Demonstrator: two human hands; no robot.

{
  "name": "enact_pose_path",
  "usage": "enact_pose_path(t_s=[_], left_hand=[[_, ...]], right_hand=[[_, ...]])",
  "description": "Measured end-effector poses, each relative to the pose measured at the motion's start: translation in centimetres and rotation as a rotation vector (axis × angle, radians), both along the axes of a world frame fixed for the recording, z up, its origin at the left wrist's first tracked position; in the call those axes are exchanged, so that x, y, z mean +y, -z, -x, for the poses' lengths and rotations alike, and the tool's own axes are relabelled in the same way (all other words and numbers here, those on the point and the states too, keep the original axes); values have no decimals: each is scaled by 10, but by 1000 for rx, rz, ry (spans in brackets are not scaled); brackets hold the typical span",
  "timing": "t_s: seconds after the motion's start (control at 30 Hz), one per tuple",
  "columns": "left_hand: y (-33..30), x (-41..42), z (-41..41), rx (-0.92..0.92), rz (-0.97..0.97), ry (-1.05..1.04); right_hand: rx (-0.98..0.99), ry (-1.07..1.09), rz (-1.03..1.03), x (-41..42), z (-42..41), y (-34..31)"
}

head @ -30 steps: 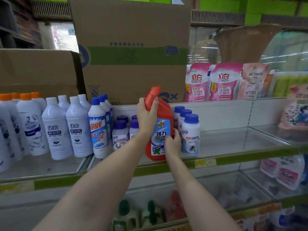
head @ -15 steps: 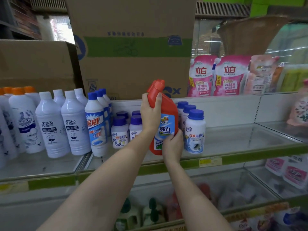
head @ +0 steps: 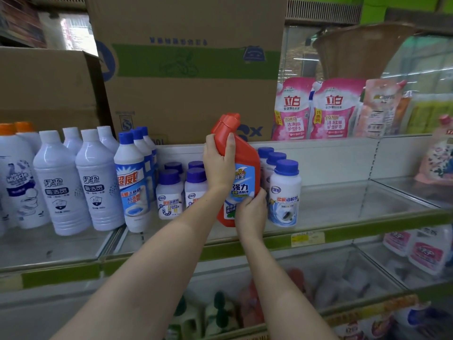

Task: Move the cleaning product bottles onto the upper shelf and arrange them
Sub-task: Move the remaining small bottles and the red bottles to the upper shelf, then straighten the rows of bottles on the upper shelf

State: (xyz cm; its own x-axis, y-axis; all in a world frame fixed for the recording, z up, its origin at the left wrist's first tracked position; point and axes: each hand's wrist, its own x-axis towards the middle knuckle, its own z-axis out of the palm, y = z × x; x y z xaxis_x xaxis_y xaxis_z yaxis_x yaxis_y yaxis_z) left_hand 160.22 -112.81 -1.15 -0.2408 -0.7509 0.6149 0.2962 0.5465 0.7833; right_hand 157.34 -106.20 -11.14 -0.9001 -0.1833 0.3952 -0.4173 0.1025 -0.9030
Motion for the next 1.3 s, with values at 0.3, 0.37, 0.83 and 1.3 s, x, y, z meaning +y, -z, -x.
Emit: enact_pose_path(t_s=[0.3, 0.37, 0.83, 1.3], left_hand=[[-10, 6, -20, -231, -13, 35], [-14, 8, -31, -355, -15, 32], [50, 41, -192, -921, 69, 18], [65, -1, -359, -1035, 174, -30]], right_hand=[[-53, -40, -57, 7, -6, -6], [-105, -77, -92, 15, -11, -10], [-52, -248, -240, 95, -114, -1], [152, -320, -568, 72, -259, -12]])
